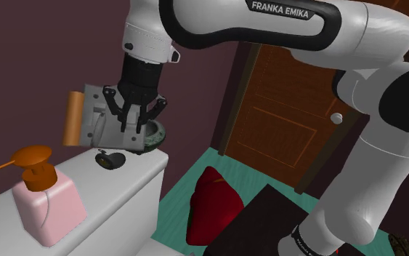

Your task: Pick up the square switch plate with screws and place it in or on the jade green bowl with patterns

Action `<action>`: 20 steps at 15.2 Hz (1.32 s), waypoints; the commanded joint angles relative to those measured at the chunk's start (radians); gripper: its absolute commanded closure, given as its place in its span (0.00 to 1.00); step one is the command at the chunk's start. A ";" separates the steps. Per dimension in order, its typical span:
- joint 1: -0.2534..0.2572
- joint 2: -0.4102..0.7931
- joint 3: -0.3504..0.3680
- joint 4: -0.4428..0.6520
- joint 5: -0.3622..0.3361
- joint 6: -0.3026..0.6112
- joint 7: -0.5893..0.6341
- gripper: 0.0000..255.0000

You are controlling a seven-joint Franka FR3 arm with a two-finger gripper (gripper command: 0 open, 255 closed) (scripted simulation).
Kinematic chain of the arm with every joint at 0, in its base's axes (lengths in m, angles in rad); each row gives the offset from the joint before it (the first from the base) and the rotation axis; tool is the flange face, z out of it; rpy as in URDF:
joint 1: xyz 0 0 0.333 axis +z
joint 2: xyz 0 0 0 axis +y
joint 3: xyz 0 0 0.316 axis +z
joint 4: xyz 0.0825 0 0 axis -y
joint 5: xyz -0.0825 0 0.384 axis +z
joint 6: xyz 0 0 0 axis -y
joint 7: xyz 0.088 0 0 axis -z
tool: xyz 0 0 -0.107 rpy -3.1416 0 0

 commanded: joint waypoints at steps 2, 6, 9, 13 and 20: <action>0.006 0.010 0.002 0.051 -0.008 -0.042 0.009 1.00; -0.034 0.014 -0.024 0.067 0.002 -0.060 -0.058 1.00; -0.072 0.026 -0.049 0.080 0.006 -0.069 -0.122 1.00; -0.117 0.058 -0.082 0.116 0.002 -0.086 -0.202 1.00; -0.153 0.078 -0.105 0.085 0.002 -0.044 -0.263 1.00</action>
